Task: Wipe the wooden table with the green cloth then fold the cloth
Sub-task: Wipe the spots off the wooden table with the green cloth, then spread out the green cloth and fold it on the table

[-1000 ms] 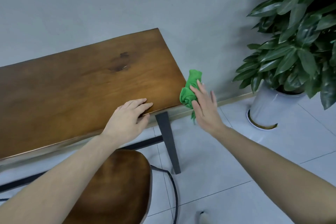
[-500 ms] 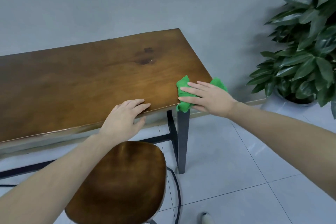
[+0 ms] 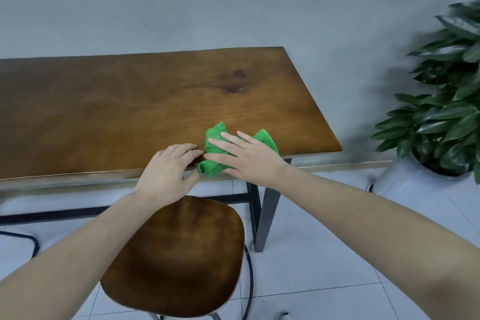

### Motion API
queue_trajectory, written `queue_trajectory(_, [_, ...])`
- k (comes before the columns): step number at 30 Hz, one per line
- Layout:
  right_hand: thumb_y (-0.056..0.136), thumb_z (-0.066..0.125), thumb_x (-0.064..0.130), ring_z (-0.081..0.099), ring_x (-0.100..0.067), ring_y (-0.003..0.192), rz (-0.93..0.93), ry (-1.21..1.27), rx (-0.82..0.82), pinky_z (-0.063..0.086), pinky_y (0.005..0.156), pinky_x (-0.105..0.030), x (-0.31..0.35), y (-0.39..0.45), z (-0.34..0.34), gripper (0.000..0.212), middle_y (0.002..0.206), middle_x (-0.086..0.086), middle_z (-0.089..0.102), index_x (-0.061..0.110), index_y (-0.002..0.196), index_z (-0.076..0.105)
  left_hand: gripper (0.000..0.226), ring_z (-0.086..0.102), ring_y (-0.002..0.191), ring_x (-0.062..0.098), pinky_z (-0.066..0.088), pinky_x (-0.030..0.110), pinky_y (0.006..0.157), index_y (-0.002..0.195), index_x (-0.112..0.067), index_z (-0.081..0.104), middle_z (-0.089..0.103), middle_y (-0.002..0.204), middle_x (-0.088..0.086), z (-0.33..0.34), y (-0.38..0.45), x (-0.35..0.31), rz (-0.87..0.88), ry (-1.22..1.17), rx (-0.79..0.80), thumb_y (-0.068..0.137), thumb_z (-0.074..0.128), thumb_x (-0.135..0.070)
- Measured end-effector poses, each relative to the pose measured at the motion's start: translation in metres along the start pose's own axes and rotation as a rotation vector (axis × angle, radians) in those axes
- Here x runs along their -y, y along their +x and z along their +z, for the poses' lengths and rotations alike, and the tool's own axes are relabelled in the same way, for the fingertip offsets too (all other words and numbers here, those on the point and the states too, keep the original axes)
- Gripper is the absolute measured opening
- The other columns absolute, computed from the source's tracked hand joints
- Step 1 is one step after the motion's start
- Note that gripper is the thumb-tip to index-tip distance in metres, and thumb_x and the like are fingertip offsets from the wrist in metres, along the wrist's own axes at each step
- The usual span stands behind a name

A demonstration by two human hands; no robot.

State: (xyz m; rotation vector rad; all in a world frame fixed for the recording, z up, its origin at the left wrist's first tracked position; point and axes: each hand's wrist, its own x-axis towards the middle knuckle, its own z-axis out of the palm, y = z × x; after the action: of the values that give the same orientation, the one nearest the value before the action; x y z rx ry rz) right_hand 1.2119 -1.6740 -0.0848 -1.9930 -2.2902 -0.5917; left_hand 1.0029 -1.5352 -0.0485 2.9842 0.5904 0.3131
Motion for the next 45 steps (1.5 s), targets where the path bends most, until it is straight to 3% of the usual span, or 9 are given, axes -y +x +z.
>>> queue_trajectory(5, [0.104,0.043,0.040,0.025,-0.026,0.153,-0.033,-0.027,0.053,0.027,0.122,-0.050,-0.036,-0.043,-0.008,0.060,0.168,0.000,0.021,0.039,0.158,0.018,0.043,0.040,0.133,0.013,0.034,0.036,0.107,0.136,-0.029,0.054,0.050,0.142,-0.010,-0.002,-0.001,-0.004,-0.031,-0.019,-0.002,0.095,0.050,-0.039])
queue_trajectory(14, [0.104,0.043,0.046,0.029,-0.024,0.152,0.077,0.017,0.072,0.032,0.119,-0.052,-0.071,-0.088,-0.017,0.056,0.166,0.005,0.026,0.036,0.156,0.026,0.039,0.041,0.132,0.011,0.034,0.033,0.106,0.134,-0.031,0.056,0.051,0.139,-0.012,-0.006,-0.005,-0.003,-0.078,-0.022,-0.027,0.096,0.049,-0.039])
queue_trajectory(17, [0.103,0.029,0.051,0.030,-0.025,0.151,0.091,0.043,0.083,0.030,0.120,-0.052,-0.055,-0.069,-0.016,0.055,0.165,0.005,0.029,0.035,0.155,0.031,0.039,0.040,0.132,0.011,0.034,0.033,0.106,0.133,-0.031,0.057,0.051,0.139,-0.012,-0.007,-0.009,0.004,-0.095,-0.022,-0.031,0.096,0.049,-0.039])
queue_trajectory(22, [0.104,0.041,0.050,0.024,-0.026,0.154,0.047,0.082,0.109,0.025,0.122,-0.052,-0.012,-0.008,-0.007,0.055,0.167,0.006,0.024,0.037,0.156,0.029,0.038,0.043,0.130,0.012,0.036,0.034,0.104,0.131,-0.030,0.059,0.053,0.137,-0.011,-0.012,-0.016,0.025,-0.113,-0.037,-0.053,0.095,0.052,-0.038])
queue_trajectory(28, [0.103,0.027,0.056,0.013,-0.025,0.156,0.051,0.203,0.169,0.013,0.126,-0.052,0.053,0.080,-0.007,0.059,0.169,0.007,0.016,0.036,0.159,0.025,0.039,0.048,0.123,0.015,0.041,0.035,0.094,0.126,-0.028,0.061,0.058,0.128,-0.012,-0.019,-0.032,0.066,-0.176,-0.123,-0.101,0.090,0.048,-0.035])
queue_trajectory(33, [0.107,0.033,0.053,0.004,-0.021,0.157,0.082,0.297,0.211,0.002,0.125,-0.049,0.093,0.138,-0.008,0.056,0.170,0.010,0.011,0.034,0.159,0.026,0.041,0.049,0.117,0.019,0.042,0.033,0.094,0.128,-0.020,0.057,0.062,0.123,-0.005,-0.024,-0.043,0.101,-0.263,-0.264,-0.129,0.090,0.047,-0.009])
queue_trajectory(38, [0.108,0.038,0.040,0.036,-0.014,0.146,0.392,0.711,0.104,0.020,0.124,-0.044,0.112,0.163,-0.024,0.044,0.155,0.008,0.046,0.027,0.150,0.045,0.036,0.054,0.081,0.001,0.042,0.027,0.067,0.129,-0.032,0.050,0.064,0.096,-0.016,-0.042,-0.054,0.116,-0.312,-0.497,-0.102,0.096,0.045,-0.017])
queue_trajectory(42, [0.109,0.038,0.041,0.046,-0.009,0.134,0.776,1.169,-0.066,0.033,0.106,-0.025,0.113,0.168,-0.053,0.046,0.145,0.012,0.051,0.022,0.151,0.044,0.044,0.053,0.111,-0.003,0.046,0.029,0.098,0.136,-0.035,0.043,0.057,0.120,-0.023,-0.057,-0.051,0.117,-0.264,-0.721,-0.099,0.096,0.055,-0.022])
queue_trajectory(45, [0.109,0.033,0.045,0.058,-0.010,0.122,1.019,1.525,-0.167,0.044,0.106,-0.032,0.107,0.169,-0.079,0.045,0.136,0.009,0.060,0.024,0.145,0.051,0.053,0.051,0.116,0.000,0.044,0.028,0.100,0.140,-0.034,0.040,0.051,0.130,-0.018,-0.070,-0.042,0.109,-0.209,-0.827,-0.077,0.092,0.063,-0.029])
